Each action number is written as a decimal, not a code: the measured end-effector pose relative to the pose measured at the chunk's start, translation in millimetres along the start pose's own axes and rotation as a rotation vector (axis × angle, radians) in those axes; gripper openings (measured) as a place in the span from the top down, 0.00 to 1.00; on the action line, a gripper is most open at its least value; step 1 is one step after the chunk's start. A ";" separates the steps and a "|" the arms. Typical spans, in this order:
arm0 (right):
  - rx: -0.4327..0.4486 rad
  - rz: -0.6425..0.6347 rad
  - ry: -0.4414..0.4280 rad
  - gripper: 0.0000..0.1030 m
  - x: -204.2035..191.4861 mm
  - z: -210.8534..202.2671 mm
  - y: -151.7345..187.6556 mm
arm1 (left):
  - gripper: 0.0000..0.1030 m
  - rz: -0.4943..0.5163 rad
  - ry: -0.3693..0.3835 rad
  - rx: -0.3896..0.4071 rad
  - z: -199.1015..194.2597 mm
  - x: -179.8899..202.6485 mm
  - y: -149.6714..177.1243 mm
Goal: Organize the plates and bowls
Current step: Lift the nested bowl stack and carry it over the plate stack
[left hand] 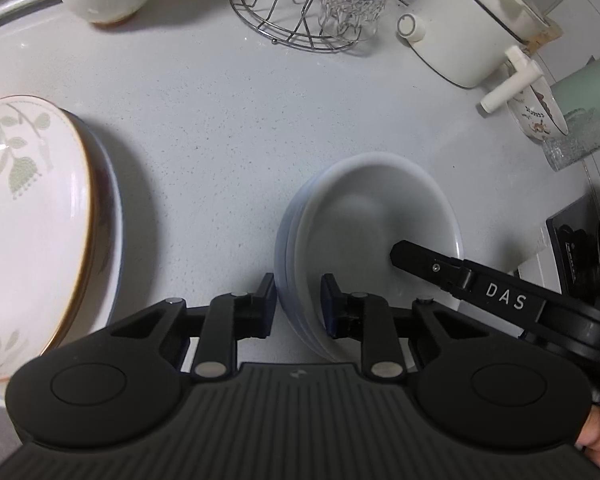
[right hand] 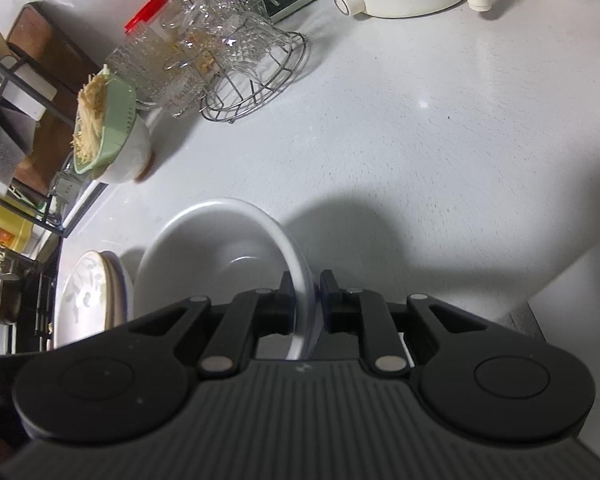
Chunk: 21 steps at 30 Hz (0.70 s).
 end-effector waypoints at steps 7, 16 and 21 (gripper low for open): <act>0.043 -0.035 0.010 0.84 -9.7 -31.3 11.7 | 0.74 0.004 0.004 0.012 -30.9 7.0 18.9; 0.070 -0.012 -0.017 0.84 -24.7 -77.6 38.4 | 0.74 0.030 -0.004 0.049 -85.3 13.0 46.5; 0.065 -0.026 -0.038 0.84 -34.7 -92.7 56.4 | 0.74 0.005 -0.012 0.065 -110.3 7.3 66.1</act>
Point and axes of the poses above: each gripper's, at about its wrist camera, not at the fingertips, and z roughly the way its jaws point, x to its right, y to its underside, the point moved 5 cm from there along z, roughly the way its jaws point, and after that the axes turned 15 degrees about y, right-handed, at the moved point
